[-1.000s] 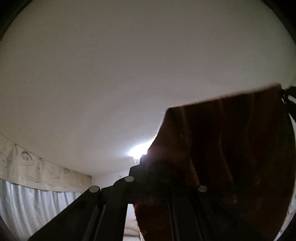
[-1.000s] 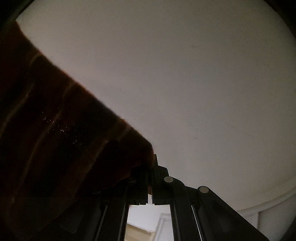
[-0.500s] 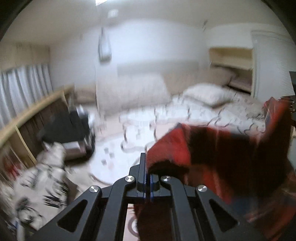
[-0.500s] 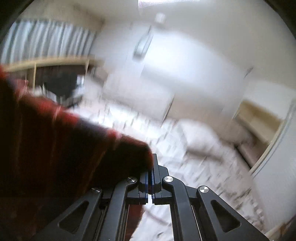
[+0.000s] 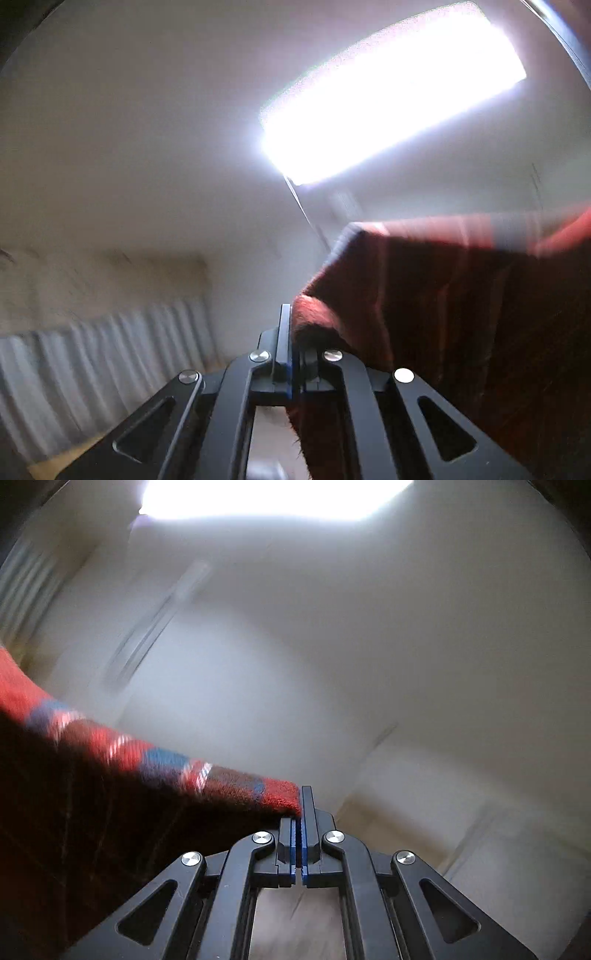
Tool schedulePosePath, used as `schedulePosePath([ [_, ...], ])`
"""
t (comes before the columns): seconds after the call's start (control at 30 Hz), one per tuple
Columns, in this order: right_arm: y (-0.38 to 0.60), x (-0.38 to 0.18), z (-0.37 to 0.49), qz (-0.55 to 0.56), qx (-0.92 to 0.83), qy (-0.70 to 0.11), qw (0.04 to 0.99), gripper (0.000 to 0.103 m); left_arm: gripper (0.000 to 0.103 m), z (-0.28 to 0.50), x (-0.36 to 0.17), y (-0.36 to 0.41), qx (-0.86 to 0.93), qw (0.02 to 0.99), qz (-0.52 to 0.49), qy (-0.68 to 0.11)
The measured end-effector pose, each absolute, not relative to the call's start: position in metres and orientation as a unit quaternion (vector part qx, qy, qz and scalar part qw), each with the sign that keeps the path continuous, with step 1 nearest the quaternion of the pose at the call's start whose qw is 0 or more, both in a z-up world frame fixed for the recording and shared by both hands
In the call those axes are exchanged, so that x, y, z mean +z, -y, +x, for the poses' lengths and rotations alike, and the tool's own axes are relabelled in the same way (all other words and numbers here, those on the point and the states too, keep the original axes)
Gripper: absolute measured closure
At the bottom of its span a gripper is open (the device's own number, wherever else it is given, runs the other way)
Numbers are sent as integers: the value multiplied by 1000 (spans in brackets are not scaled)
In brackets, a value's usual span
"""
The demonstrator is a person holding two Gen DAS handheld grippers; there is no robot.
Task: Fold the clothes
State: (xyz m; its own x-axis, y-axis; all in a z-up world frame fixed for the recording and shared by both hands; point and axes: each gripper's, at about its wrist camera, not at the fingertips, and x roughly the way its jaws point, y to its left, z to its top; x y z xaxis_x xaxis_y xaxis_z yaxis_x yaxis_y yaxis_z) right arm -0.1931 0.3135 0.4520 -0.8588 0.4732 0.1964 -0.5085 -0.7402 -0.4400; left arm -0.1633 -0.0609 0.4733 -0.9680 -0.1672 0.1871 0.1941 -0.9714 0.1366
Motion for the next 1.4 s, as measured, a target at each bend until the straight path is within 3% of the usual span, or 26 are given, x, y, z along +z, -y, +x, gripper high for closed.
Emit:
schedulePosePath([
  [0.1,-313,524,-126,113,931,212,275,102,100,-111,513,71,-987,78,-125,59],
  [0.27,-318,507,-68,129,924,240,270,102,100,-58,469,74,-984,64,-130,107],
  [0.47,-338,346,-38,22,937,288,195,102,100,6,295,78,-977,23,-75,197],
  [0.73,-343,62,20,-180,944,257,101,102,100,60,19,94,-968,-42,152,196],
  [0.87,-332,-25,47,-265,928,246,89,102,100,77,-50,81,-939,-67,218,257],
  [1.1,-317,-120,45,-335,897,276,80,102,100,57,-91,56,-907,-99,257,320],
  [1.27,-307,-108,48,-317,903,274,91,102,100,73,-54,62,-924,-95,224,295],
  [1.4,-318,-58,74,-294,913,261,109,102,100,98,-27,74,-941,-83,194,263],
])
